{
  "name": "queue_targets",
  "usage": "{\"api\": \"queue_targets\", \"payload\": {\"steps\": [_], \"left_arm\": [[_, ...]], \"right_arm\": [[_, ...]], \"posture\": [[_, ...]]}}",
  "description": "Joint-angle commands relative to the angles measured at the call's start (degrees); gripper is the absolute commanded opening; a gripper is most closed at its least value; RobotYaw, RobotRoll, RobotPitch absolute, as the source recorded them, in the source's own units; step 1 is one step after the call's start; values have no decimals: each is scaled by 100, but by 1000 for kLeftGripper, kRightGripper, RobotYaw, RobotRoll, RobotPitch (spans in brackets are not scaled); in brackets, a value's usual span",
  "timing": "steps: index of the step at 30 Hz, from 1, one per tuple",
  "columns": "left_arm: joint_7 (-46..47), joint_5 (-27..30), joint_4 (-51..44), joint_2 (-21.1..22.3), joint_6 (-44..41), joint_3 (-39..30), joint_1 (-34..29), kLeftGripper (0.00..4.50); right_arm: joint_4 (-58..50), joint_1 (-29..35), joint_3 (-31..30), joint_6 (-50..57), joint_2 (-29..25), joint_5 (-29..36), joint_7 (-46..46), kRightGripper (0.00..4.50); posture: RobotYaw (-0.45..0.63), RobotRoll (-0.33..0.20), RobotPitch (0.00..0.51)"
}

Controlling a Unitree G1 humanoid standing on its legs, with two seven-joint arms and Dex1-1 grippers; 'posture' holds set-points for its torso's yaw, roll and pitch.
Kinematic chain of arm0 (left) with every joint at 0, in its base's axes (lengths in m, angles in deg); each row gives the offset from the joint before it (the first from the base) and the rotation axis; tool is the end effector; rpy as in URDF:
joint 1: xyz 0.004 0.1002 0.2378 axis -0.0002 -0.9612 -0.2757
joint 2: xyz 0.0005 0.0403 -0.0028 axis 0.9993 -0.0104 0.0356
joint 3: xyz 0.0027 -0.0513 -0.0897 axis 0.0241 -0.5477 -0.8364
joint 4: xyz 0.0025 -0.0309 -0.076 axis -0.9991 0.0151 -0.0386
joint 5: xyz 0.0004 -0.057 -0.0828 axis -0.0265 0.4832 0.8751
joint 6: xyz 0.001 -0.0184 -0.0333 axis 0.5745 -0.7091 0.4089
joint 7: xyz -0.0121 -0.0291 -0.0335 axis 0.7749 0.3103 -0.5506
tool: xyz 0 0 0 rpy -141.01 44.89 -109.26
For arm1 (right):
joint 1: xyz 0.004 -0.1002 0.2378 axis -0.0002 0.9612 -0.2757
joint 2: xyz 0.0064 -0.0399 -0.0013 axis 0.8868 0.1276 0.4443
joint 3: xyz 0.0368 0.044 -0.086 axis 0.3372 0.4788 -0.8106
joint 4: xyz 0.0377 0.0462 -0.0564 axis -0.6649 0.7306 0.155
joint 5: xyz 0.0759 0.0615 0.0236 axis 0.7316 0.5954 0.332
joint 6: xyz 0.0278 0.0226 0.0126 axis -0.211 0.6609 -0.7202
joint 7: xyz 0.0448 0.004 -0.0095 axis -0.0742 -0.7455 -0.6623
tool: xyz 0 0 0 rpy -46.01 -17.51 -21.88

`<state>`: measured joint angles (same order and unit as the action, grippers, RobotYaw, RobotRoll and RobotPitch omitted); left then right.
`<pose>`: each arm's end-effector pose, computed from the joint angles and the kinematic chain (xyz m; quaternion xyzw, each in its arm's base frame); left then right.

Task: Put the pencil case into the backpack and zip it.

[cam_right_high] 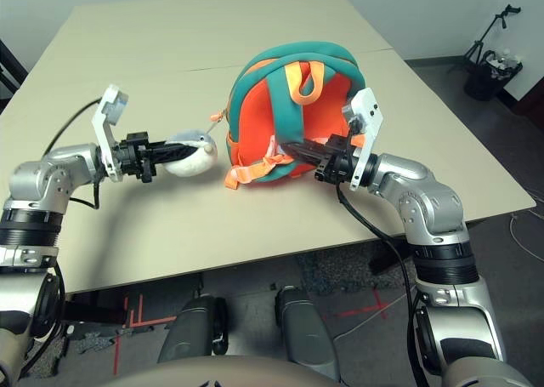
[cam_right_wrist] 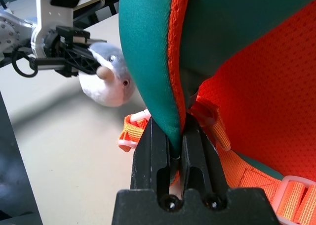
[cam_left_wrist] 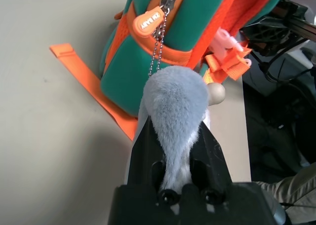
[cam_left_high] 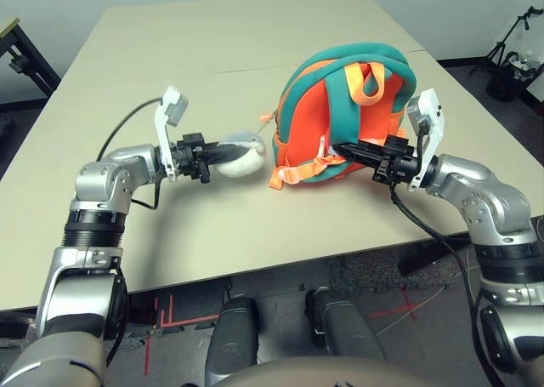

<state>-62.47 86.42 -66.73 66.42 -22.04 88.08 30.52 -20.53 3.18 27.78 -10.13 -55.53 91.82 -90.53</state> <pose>0.2938 0.2499 0.1323 -0.1457 0.1779 -0.5161 0.8251 0.2666 -0.2103 0.1546 0.0372 0.0472 0.4978 0.8652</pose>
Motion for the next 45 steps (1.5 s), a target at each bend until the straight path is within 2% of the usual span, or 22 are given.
{"api": "queue_targets", "payload": {"steps": [1, 2, 3, 5, 14, 19, 26, 32, 36, 40, 45], "left_arm": [[79, -184, 196, -35, 74, 35, -185, 206], [106, -190, 207, -45, 80, 16, -197, 206], [139, -200, 219, -46, 89, -6, -203, 390], [189, -222, 253, 0, 127, -74, -240, 963], [391, -48, -116, 460, -33, -601, -813, 4454], [696, 213, -669, 599, -473, -1076, -1371, 4500], [1099, 460, -1423, 763, -582, -1816, -1991, 4500], [1476, 609, -1757, 808, -352, -2604, -2194, 4500], [1911, 247, -1788, 606, 368, -2811, -2381, 4500], [2563, -111, -1681, 263, 1154, -2865, -2395, 4500], [3516, -801, -1276, -161, 2317, -2826, -2254, 4500]], "right_arm": [[-34, 2, -149, 26, 12, -15, -49, 0], [-42, 8, -149, 33, 7, -12, -53, 0], [-45, 11, -150, 37, 4, -10, -54, 0], [-64, 29, -150, 43, -2, -8, -52, 0], [-41, 53, -144, 89, -132, -23, -127, 0], [193, -54, -90, 73, -493, -91, -360, 1836], [711, -198, 136, 24, -1301, -110, -893, 4478], [1274, -123, 371, 64, -2103, -145, -1363, 4478], [2402, -307, 621, -465, -2310, -470, -1224, 4478], [3529, -754, 858, -1289, -1973, -774, -644, 4478], [4918, -1300, 998, -2518, -1398, -1340, 536, 4478]], "posture": [[-75, 0, 87], [-75, 0, 87], [-75, 0, 87], [-76, 0, 88], [-69, 0, 90], [-60, 0, 94], [-47, 0, 95], [-36, 0, 98], [-23, 0, 97], [-20, 0, 92], [-12, 0, 92]]}}
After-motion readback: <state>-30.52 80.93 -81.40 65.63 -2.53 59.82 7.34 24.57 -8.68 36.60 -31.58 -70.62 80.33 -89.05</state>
